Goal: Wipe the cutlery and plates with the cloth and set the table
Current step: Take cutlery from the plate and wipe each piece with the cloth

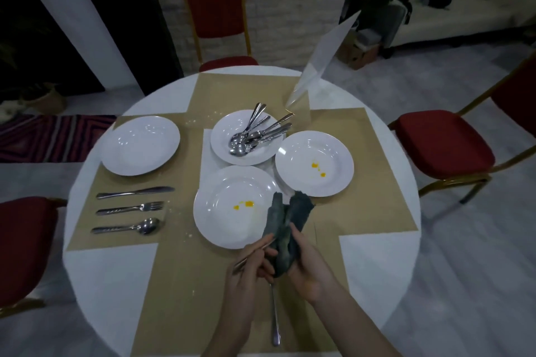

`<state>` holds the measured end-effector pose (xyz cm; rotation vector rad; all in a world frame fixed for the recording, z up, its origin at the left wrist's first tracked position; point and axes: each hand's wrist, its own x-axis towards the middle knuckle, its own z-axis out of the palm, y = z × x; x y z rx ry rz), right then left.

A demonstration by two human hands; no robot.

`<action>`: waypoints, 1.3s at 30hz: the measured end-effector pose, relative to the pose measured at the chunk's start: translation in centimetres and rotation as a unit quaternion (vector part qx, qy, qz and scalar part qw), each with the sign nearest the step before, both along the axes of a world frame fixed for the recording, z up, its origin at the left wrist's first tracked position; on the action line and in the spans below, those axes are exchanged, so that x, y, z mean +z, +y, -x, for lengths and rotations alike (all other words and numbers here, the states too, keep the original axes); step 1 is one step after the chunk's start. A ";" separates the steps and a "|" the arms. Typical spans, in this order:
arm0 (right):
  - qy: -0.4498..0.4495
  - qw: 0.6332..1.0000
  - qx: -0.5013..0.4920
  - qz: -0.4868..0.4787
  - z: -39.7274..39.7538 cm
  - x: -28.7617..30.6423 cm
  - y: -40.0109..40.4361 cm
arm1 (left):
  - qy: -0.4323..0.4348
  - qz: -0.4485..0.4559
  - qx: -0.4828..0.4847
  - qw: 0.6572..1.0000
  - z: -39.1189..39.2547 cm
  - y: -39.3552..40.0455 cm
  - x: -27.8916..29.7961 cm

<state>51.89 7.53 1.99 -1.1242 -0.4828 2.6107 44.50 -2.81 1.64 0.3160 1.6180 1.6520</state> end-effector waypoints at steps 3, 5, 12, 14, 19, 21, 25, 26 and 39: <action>-0.037 0.998 -0.028 -0.030 0.0 -0.4 -0.3 | 0.033 -0.009 -0.035 0.999 0.3 -1.5 0.1; -0.069 0.992 -0.083 -0.063 -0.3 -0.7 0.4 | 0.076 0.015 -0.045 0.996 0.9 -2.4 -0.1; -0.057 0.998 -0.012 0.001 -0.3 -1.0 -0.2 | 0.154 0.123 -0.164 0.967 0.0 -3.6 -0.5; -0.105 0.994 -0.016 -0.031 -0.3 -1.1 0.0 | 0.158 0.123 -0.182 0.963 -0.4 -3.7 -0.5; -0.190 0.969 -0.135 -0.085 -1.2 -1.3 2.2 | 0.158 0.129 -0.195 0.959 -1.8 -4.0 -0.4; -0.166 0.972 -0.139 -0.088 -1.7 -0.9 2.6 | 0.155 0.127 -0.183 0.962 -2.1 -4.4 -0.3; -0.111 0.984 -0.110 -0.091 -1.5 0.0 1.3 | 0.159 0.119 -0.153 0.968 -2.1 -4.7 -0.3; -0.105 0.986 -0.095 -0.090 -1.3 0.1 0.6 | 0.166 0.121 -0.149 0.967 -2.2 -4.7 -0.3; -0.212 0.948 -0.187 -0.148 -2.5 -0.3 6.1 | 0.195 0.123 -0.113 0.966 -2.6 -4.5 1.3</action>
